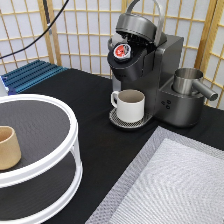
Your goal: Make coffee
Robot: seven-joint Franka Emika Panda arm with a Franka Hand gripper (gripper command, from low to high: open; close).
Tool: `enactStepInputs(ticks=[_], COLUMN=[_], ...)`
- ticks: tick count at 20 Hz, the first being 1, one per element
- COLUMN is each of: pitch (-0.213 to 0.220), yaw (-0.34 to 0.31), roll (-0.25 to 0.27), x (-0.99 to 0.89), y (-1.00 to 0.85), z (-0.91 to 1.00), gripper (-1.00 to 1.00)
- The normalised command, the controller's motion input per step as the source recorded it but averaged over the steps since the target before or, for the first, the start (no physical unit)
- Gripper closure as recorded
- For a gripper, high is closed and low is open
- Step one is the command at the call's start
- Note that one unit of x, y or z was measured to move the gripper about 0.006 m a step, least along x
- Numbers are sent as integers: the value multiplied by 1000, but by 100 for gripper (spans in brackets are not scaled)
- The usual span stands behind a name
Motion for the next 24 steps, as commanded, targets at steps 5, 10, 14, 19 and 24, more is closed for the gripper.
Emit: enactStepInputs(ticks=[5, 10, 14, 19, 24], pitch=[81, 71, 62, 49, 40], yaw=[-2, 1, 8, 13, 15], roll=[-194, -88, -33, -3, 31], x=[453, 517, 549, 419, 338], y=[43, -77, -200, -294, -388], z=[3, -14, -146, -126, -88], gripper=[-100, -100, -100, -100, -100])
